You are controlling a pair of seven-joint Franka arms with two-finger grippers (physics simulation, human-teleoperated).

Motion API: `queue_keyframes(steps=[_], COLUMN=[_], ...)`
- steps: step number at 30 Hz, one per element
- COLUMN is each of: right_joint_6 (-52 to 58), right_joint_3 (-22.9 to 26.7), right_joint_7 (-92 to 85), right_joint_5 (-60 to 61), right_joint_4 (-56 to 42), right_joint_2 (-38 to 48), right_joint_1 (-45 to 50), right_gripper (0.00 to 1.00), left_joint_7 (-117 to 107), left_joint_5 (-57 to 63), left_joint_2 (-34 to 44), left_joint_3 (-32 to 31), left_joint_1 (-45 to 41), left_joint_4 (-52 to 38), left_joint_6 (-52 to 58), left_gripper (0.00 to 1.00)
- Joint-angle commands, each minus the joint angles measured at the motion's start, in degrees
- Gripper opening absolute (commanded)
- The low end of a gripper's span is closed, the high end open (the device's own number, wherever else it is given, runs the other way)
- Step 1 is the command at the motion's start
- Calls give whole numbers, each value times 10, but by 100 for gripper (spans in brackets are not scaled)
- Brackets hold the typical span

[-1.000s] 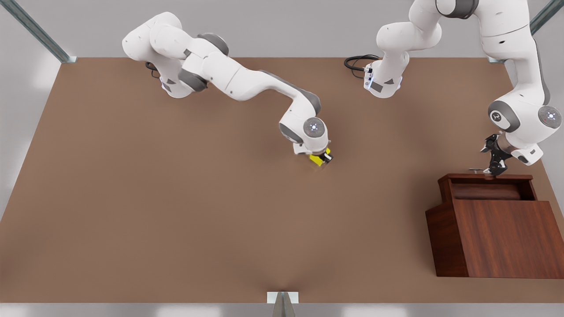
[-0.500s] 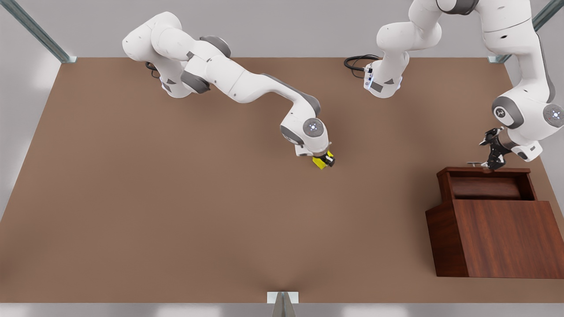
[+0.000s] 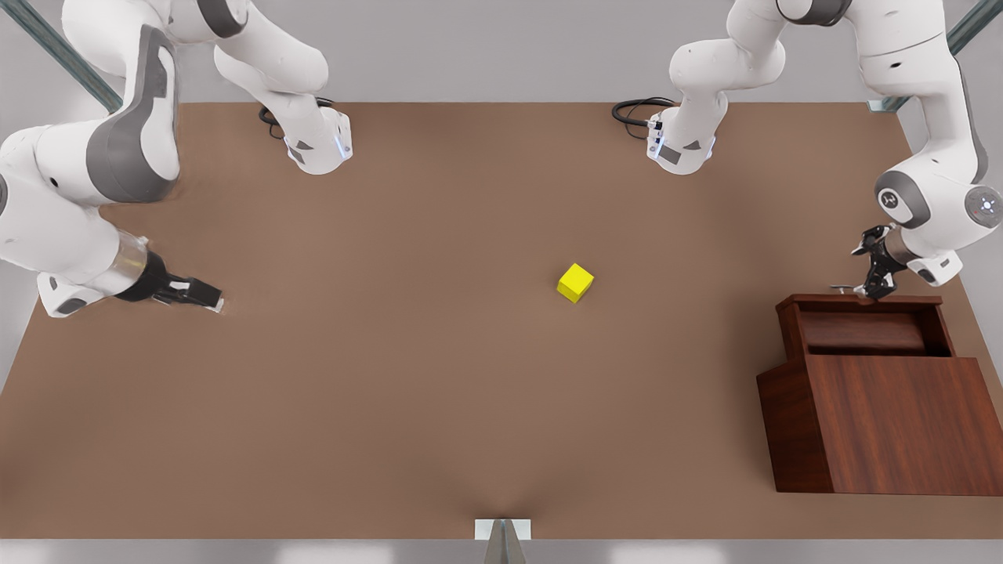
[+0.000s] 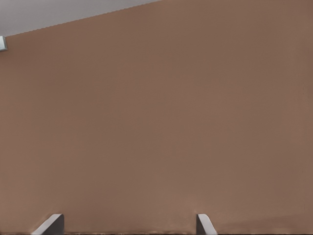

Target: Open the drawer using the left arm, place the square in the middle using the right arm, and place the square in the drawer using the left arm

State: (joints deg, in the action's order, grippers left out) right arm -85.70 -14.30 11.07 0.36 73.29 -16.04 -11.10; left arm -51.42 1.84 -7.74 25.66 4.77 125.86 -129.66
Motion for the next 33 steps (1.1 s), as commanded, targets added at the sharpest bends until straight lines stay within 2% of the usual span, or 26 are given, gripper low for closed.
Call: queue_keyframes(steps=[1, 4, 7, 8, 9, 10, 12, 14, 16, 17, 18, 20, 21, 22, 25, 29, 33], right_joint_6=[2, 3, -1, 6, -17, -29, -36, -36, -38, -38, -43, -42, -43, -43, -42, -43, -43], right_joint_3=[0, -1, -1, -1, -1, -1, -1, 1, 59, 87, 140, 140, 143, 142, 142, 142, 142], right_joint_7=[-17, -62, -61, -59, -60, -60, -61, -64, -64, -64, -66, -68, -69, -69, -68, -69, -68], right_joint_5=[-11, -11, -30, -50, -46, -45, -47, -48, -45, -44, -22, -17, -7, -5, -5, -5, -6], right_joint_4=[0, -6, -60, -38, 9, 37, 43, 42, 41, 41, 40, 38, 38, 38, 38, 37, 28], right_joint_2=[1, -6, -47, -36, -8, 12, 15, 19, 20, 19, 16, 14, 14, 14, 14, 13, 7], right_joint_1=[4, 1, 3, 2, -14, -13, -15, -10, 42, 75, 112, 110, 110, 105, 104, 103, 104], right_gripper=[100, 100, 100, 100, 100, 100, 100, 100, 100, 100, 100, 100, 100, 100, 100, 100, 100], left_joint_7=[0, -4, -7, -8, -10, -27, -137, -169, -134, -29, 69, 179, 375, 424, 428, 451, 442], left_joint_5=[1, 1, 1, 1, 1, -5, -15, -43, -18, 32, 56, 55, 47, 54, 107, 77, 55], left_joint_2=[0, 14, 26, 44, 60, 63, 66, 8, -47, -64, -83, -124, -136, -155, -183, -113, -116], left_joint_3=[0, 0, 0, -1, -4, -24, -99, -200, -313, -397, -470, -543, -546, -544, -540, -519, -496], left_joint_1=[0, 0, -1, -1, -3, -5, -5, -37, -42, -42, -43, -82, -104, -139, -201, -194, -194], left_joint_4=[0, 0, -5, -9, -24, -82, -153, -286, -381, -397, -397, -425, -421, -420, -381, -171, -93], left_joint_6=[1, 27, 52, 76, 122, 221, 292, 362, 388, 388, 384, 376, 335, 281, 265, 62, -16], left_gripper=[100, 100, 100, 100, 100, 100, 100, 100, 100, 100, 100, 100, 100, 100, 100, 100, 100])
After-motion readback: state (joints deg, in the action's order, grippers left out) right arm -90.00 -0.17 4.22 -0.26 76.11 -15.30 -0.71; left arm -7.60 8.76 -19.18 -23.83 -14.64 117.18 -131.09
